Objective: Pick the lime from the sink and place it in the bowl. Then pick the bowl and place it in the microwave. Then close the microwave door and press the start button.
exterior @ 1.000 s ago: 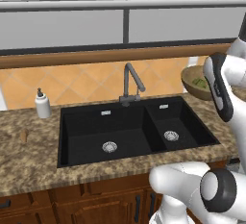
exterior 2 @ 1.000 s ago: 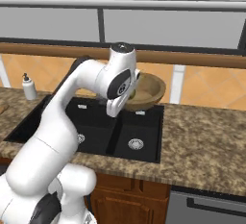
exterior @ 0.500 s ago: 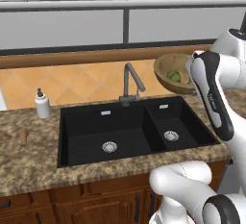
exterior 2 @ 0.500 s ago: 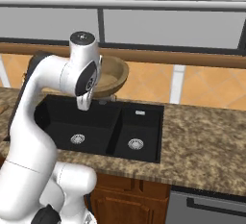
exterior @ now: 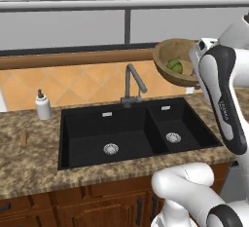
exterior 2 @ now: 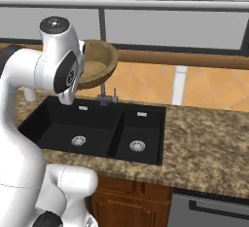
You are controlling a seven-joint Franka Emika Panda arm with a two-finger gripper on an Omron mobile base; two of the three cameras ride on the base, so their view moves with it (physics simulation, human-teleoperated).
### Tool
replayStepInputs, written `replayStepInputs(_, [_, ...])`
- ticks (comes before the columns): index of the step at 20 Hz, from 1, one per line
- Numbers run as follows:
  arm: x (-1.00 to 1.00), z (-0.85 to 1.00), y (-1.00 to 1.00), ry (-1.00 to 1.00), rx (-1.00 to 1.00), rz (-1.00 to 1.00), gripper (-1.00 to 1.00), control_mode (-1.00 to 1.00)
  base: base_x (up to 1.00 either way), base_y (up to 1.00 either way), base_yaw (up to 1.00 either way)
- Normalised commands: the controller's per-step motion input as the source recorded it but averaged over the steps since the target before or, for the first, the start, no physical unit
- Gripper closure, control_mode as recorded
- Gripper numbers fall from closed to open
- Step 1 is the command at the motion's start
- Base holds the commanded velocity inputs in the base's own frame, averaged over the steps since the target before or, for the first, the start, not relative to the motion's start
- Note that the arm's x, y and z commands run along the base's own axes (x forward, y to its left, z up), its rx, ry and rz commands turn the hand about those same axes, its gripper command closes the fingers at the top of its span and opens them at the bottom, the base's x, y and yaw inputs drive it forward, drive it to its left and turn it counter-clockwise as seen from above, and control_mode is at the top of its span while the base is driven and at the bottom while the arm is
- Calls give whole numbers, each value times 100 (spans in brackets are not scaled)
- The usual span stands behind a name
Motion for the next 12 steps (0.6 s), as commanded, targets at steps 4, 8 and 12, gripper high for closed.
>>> replayStepInputs(4, [-43, 26, 16, -11, 0, 0, 100, 100, -11, 7, 1])
replayStepInputs(8, [0, 0, 0, 0, 0, 0, 100, 100, -62, 75, 25])
replayStepInputs(12, [0, 0, 0, 0, 0, 0, 100, 100, -6, 100, 64])
